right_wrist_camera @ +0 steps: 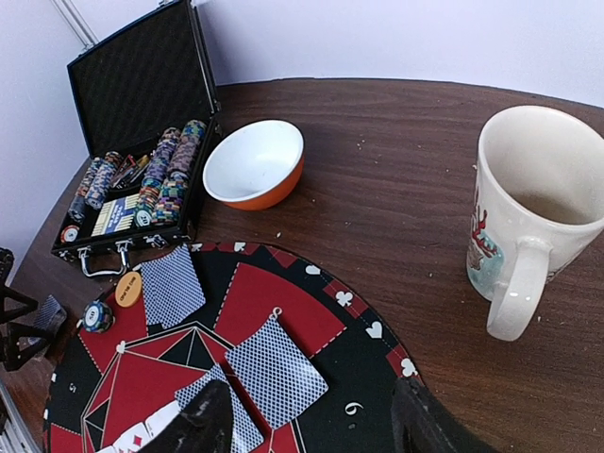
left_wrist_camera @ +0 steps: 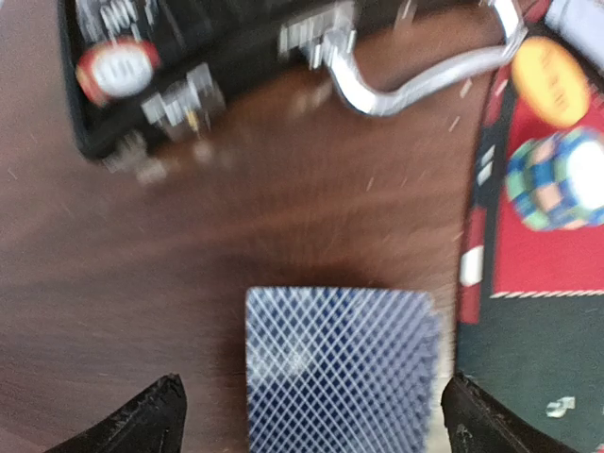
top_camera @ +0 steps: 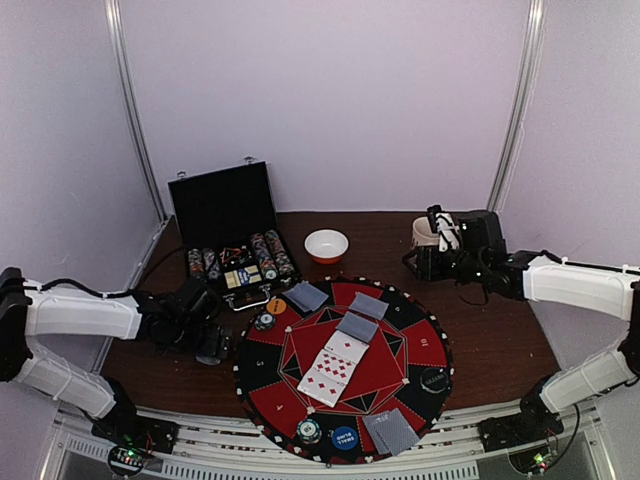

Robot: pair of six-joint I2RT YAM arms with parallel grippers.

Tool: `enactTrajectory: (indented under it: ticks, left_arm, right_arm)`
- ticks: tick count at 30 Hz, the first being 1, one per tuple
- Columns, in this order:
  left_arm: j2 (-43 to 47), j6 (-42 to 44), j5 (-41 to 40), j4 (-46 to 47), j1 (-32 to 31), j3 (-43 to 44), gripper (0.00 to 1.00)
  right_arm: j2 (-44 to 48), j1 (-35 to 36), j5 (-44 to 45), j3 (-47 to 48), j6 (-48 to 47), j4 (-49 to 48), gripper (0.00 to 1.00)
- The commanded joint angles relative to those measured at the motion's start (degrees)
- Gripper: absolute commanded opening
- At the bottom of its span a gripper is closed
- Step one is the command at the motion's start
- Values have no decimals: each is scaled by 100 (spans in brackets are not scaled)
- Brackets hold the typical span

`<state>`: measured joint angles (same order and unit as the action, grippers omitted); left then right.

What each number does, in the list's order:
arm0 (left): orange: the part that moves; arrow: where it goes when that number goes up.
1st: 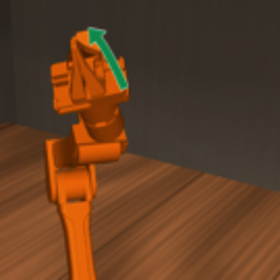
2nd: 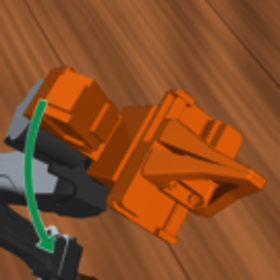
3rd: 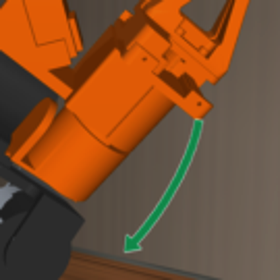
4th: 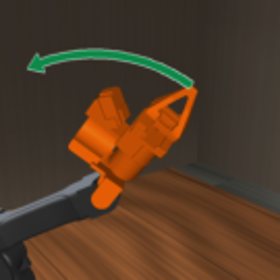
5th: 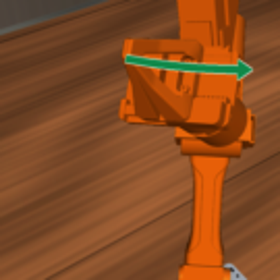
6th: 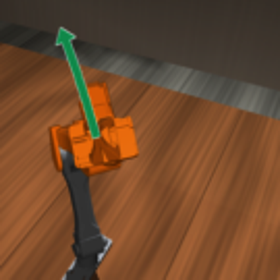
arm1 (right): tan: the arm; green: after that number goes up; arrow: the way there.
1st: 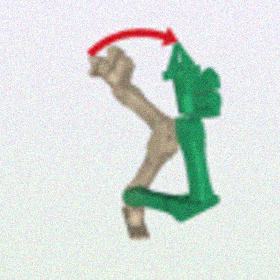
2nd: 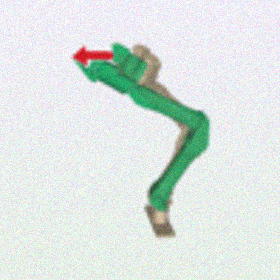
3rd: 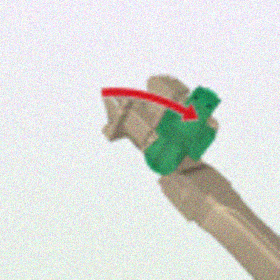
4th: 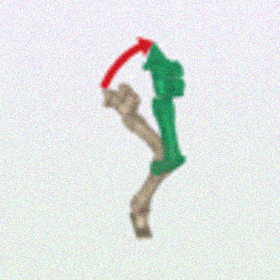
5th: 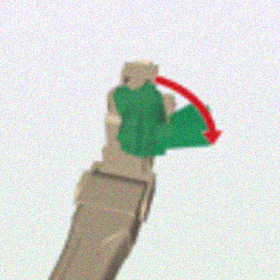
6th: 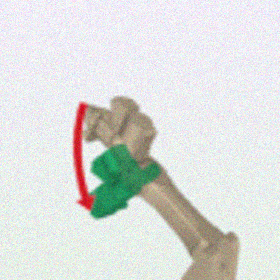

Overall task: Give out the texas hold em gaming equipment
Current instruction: Place the poker card at the center of the board, then reset both arms

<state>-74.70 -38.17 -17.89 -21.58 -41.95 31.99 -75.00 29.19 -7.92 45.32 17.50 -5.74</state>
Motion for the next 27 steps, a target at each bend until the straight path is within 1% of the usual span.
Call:
enactTrajectory:
  ticks: [1,4,6,7,9,10,14,15,17,19,22,24,25,27]
  left_arm:
    - [538,453,-379,-555,38,723,98]
    - [762,825,-651,-712,38,1225,98]
    - [886,1149,-925,-681,57,1521,98]
    - [943,1320,-1119,-655,115,1650,98]
    - [1073,1628,-1391,-537,465,1830,98]
    - [1172,1765,-1374,-406,791,1854,98]
    - [1820,1986,-891,539,2244,1470,98]
    - [1993,2023,-940,748,2489,1311,98]
    - [2257,2100,-1256,1196,2776,994,98]
    - [2439,2158,-1587,1602,2860,662,98]
    - [2617,2114,-2072,2369,2874,108,98]
    - [2679,2111,-2471,3176,2870,-440,98]
    - [2694,2142,-2655,3618,2873,-868,98]
    - [2710,2249,-2675,4524,2875,-1409,98]
  right_arm:
    - [300,-115,45,369,-212,255,63]
    - [381,-238,81,682,-387,503,67]
    - [440,-421,213,899,-527,630,72]
    - [473,-546,322,994,-609,675,77]
    - [543,-902,569,1111,-686,687,97]
    - [586,-1156,598,1152,-644,688,100]
    - [888,-2303,522,1021,-328,493,100]
    - [996,-2532,557,917,-292,346,100]
    - [1259,-3055,679,647,-230,88,100]
    - [1590,-3389,873,243,-221,-307,100]
    - [2141,-3540,1271,-767,-401,-1250,100]
    - [2340,-3543,1234,-1515,-614,-2116,100]
    - [2399,-3543,1179,-1880,-725,-2618,100]
    - [2453,-3543,1121,-2531,-842,-3513,100]
